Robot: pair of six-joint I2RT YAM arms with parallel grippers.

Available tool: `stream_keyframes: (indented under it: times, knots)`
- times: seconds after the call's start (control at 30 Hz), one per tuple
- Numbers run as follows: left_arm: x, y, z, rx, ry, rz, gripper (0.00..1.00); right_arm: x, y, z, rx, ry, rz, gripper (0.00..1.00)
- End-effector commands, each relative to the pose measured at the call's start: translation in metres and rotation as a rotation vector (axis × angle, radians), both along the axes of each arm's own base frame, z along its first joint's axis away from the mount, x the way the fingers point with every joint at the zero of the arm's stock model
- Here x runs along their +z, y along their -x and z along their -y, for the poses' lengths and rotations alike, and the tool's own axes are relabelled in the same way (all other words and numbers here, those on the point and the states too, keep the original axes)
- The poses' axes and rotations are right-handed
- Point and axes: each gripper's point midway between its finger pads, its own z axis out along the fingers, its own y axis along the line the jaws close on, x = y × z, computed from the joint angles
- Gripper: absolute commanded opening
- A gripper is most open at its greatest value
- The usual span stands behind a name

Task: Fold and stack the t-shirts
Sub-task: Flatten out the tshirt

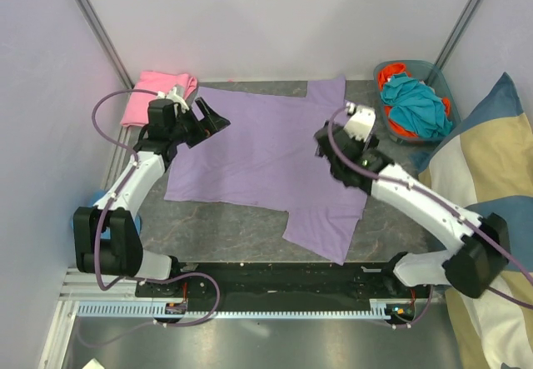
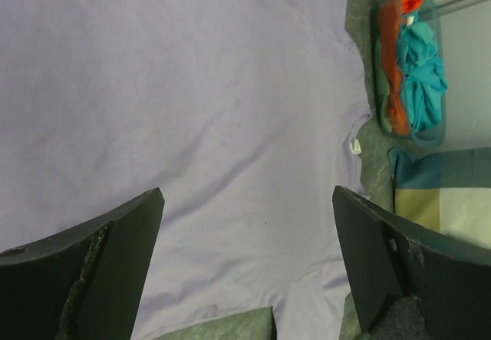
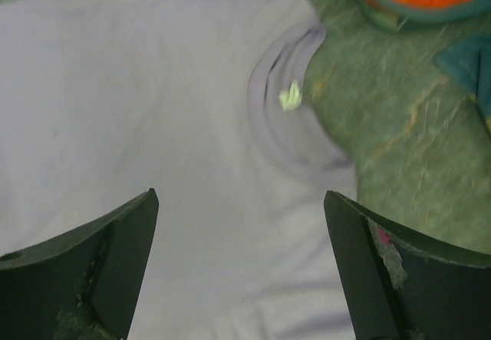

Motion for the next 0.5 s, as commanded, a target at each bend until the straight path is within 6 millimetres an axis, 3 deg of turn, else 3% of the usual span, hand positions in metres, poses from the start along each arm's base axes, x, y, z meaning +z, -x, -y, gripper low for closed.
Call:
stream_keyframes:
  times: [0.0,0.03,0.07,0.1,0.13,0.17,0.2,0.23,0.27,0.3,0.33,0.37,0.43,0.47]
  knots:
    - [-0.003,0.018,0.001,-0.032,-0.037,0.019,1.00,0.012,-0.094,0.007,0.096,-0.036,0.003,0.98]
    - [-0.011,0.022,0.002,-0.035,-0.041,0.002,1.00,0.007,-0.106,0.007,0.108,-0.031,-0.019,0.98]
    - [-0.011,0.024,0.002,-0.038,-0.047,0.006,1.00,0.016,-0.122,0.004,0.123,-0.036,-0.006,0.98]
    - [-0.016,0.027,0.004,-0.041,-0.056,-0.002,1.00,-0.008,-0.137,0.001,0.160,-0.008,-0.071,0.98]
    - [-0.022,0.029,0.004,-0.042,-0.061,-0.014,1.00,-0.014,-0.146,0.000,0.161,0.005,-0.085,0.98]
    - [-0.024,0.030,0.004,-0.041,-0.063,-0.019,1.00,-0.005,-0.159,-0.002,0.163,0.006,-0.064,0.98]
    - [-0.026,0.032,0.006,-0.047,-0.066,-0.024,1.00,-0.025,-0.171,0.000,0.167,0.021,-0.104,0.98]
    - [-0.026,0.033,0.007,-0.050,-0.066,-0.027,1.00,-0.029,-0.180,0.000,0.174,0.013,-0.113,0.98]
    - [-0.028,0.033,0.007,-0.051,-0.068,-0.030,1.00,-0.018,-0.195,-0.002,0.181,-0.007,-0.089,0.98]
    - [-0.027,0.034,0.007,-0.053,-0.072,-0.030,1.00,-0.036,-0.207,0.007,0.166,-0.012,-0.121,0.98]
    - [-0.025,0.034,0.007,-0.054,-0.074,-0.027,1.00,-0.040,-0.215,0.007,0.178,-0.030,-0.128,0.98]
    - [-0.024,0.034,0.007,-0.059,-0.082,-0.023,1.00,-0.028,-0.229,0.009,0.170,-0.040,-0.098,0.98]
    - [-0.023,0.034,0.005,-0.059,-0.091,-0.028,1.00,-0.046,-0.246,0.025,0.148,-0.031,-0.134,0.98]
    - [-0.023,0.034,0.005,-0.064,-0.096,-0.024,1.00,-0.036,-0.257,0.027,0.147,-0.045,-0.110,0.98]
